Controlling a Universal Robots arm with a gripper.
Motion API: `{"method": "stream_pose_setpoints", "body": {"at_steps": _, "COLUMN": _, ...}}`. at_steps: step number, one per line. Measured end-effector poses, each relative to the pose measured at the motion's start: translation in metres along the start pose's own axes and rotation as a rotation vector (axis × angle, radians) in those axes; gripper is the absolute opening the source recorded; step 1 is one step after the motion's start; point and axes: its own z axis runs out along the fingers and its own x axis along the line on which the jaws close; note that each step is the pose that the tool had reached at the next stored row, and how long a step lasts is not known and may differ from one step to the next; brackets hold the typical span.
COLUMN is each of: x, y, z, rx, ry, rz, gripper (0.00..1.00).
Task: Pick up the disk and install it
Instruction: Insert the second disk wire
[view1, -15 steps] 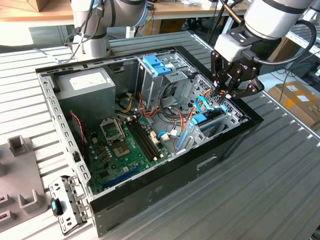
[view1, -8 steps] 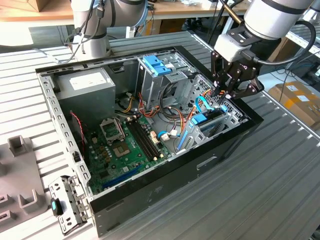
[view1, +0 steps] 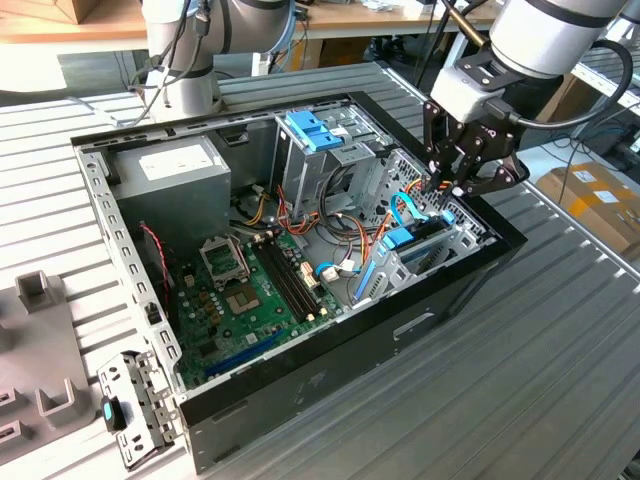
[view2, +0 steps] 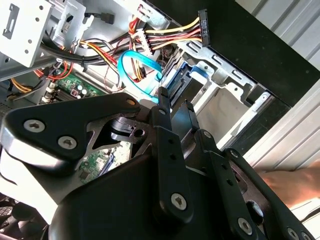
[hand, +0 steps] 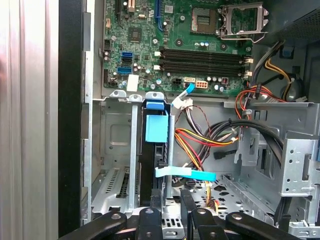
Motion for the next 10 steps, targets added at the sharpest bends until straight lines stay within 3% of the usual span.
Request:
{"method": "stream_pose_setpoints", "body": {"at_steps": 7, "x": -0.0009, "y": -0.0092, "z": 0.0007, "rx": -0.0009, "ry": -0.001, "rz": -0.015, "gripper": 0.3}}
{"method": "stream_pose_setpoints", "body": {"at_steps": 10, "x": -0.0011, "y": -0.0207, "z": 0.0016, "rx": -0.0016, "ry": -0.002, "rz": -0.026, "gripper": 0.3}}
